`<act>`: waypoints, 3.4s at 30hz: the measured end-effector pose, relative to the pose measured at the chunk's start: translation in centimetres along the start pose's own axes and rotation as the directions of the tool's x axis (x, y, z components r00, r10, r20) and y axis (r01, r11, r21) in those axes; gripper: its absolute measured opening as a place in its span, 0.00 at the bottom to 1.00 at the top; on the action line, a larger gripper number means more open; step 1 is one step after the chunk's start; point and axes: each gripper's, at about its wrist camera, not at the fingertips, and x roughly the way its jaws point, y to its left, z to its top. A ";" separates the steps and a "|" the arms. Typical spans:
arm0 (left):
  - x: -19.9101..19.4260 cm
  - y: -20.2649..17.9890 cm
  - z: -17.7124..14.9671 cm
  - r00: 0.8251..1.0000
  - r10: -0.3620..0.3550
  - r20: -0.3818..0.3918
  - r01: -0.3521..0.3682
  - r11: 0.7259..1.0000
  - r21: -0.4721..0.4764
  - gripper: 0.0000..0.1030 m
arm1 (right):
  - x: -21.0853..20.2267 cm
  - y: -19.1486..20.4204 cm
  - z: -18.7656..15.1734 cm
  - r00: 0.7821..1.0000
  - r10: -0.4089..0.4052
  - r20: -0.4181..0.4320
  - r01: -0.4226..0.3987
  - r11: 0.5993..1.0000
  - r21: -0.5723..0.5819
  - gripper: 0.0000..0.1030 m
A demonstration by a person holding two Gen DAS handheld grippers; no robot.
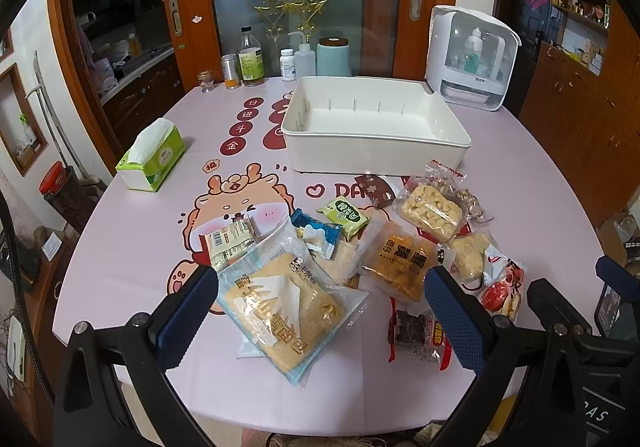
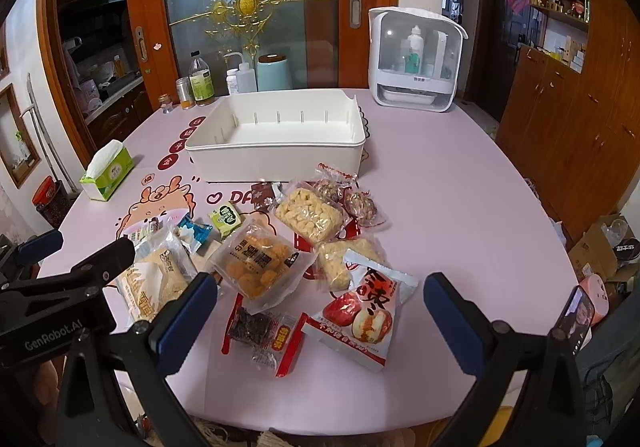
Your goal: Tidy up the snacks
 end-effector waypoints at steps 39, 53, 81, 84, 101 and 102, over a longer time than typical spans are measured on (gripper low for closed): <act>0.8 2.6 0.4 0.999 -0.031 0.013 0.031 0.998 -0.045 0.99 | -0.7 0.5 0.9 0.996 0.066 0.056 -0.064 0.997 -0.031 1.00; 1.9 5.8 3.3 1.000 -0.026 0.013 0.026 0.999 -0.032 0.96 | -1.7 -2.6 3.4 0.992 0.002 0.124 0.005 0.998 -0.061 1.00; 16.7 10.0 -5.6 0.906 -0.251 -0.341 0.143 0.940 -0.310 0.96 | 14.5 -7.2 -3.4 0.939 0.107 -0.328 -0.055 0.985 0.163 1.00; 17.6 10.0 -5.2 0.905 -0.287 -0.314 0.169 0.920 -0.354 0.96 | 15.2 -6.9 -3.7 0.931 0.116 -0.346 -0.061 0.984 0.165 0.99; 13.3 10.0 -3.4 0.971 -0.201 -0.130 0.164 0.955 -0.248 0.44 | 14.3 -4.8 -3.8 0.935 0.107 -0.337 -0.083 0.993 0.086 0.63; 12.7 10.1 -3.2 0.973 -0.200 -0.112 0.169 0.956 -0.238 0.44 | 13.9 -4.6 -3.7 0.939 0.108 -0.325 -0.086 0.993 0.082 0.62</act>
